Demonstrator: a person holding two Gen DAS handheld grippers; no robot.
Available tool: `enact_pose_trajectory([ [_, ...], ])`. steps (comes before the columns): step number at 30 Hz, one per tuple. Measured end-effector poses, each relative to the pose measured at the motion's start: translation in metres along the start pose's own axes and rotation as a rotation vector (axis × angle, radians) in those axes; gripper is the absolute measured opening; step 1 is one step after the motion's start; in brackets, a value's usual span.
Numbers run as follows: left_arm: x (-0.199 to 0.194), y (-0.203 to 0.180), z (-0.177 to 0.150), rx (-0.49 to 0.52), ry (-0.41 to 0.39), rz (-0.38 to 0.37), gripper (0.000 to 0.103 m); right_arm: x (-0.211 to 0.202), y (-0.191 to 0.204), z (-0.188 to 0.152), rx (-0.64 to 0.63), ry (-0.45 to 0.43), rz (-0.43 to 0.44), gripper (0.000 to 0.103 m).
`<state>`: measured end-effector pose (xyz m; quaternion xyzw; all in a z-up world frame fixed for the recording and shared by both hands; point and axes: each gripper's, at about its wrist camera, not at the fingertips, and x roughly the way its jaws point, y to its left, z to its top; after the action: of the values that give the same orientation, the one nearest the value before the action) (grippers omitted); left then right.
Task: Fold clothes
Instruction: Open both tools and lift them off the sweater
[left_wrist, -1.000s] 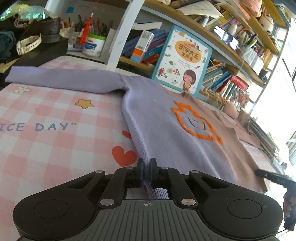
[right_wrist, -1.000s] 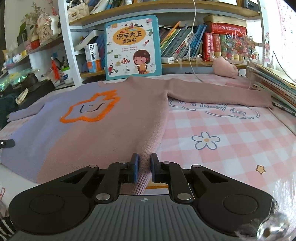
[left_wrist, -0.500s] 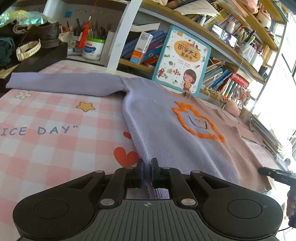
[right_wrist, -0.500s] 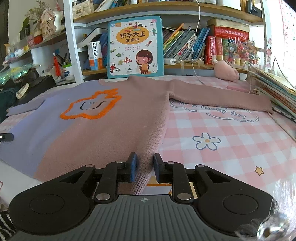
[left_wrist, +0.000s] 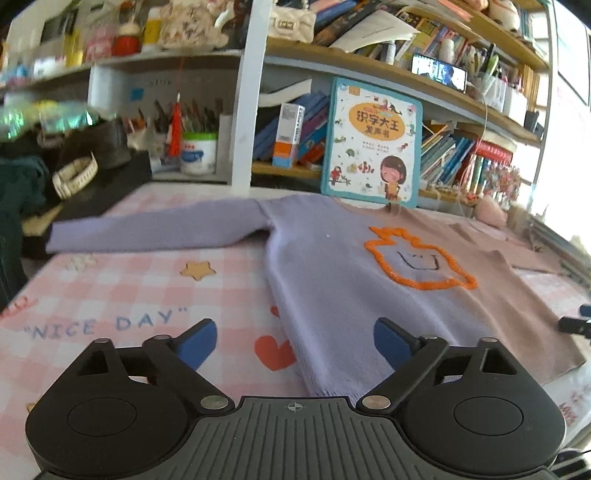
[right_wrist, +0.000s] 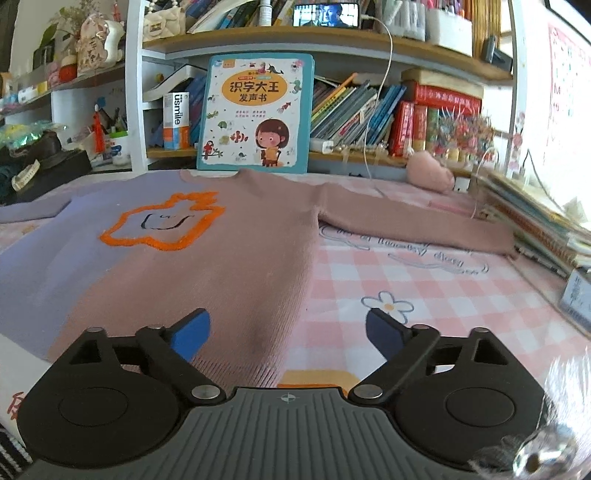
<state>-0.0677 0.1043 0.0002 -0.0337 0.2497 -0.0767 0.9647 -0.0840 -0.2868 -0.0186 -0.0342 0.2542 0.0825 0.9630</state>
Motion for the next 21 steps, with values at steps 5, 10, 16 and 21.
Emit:
enact_pose_trajectory([
  [5,0.001,-0.009,-0.001,0.055,0.006,0.008,0.097,0.000,0.009,0.000,-0.040,-0.004,0.008,0.095],
  [10,0.000,-0.016,-0.004,0.101,0.003,0.021,0.097,0.001,0.018,-0.002,-0.070,0.002,0.019,0.096],
  [16,0.000,-0.020,-0.005,0.129,0.004,0.018,0.098,0.004,0.027,-0.002,-0.097,0.010,0.037,0.096],
  [21,-0.001,-0.023,-0.007,0.146,-0.003,0.016,0.098,0.003,0.035,-0.001,-0.115,0.008,0.056,0.096],
])
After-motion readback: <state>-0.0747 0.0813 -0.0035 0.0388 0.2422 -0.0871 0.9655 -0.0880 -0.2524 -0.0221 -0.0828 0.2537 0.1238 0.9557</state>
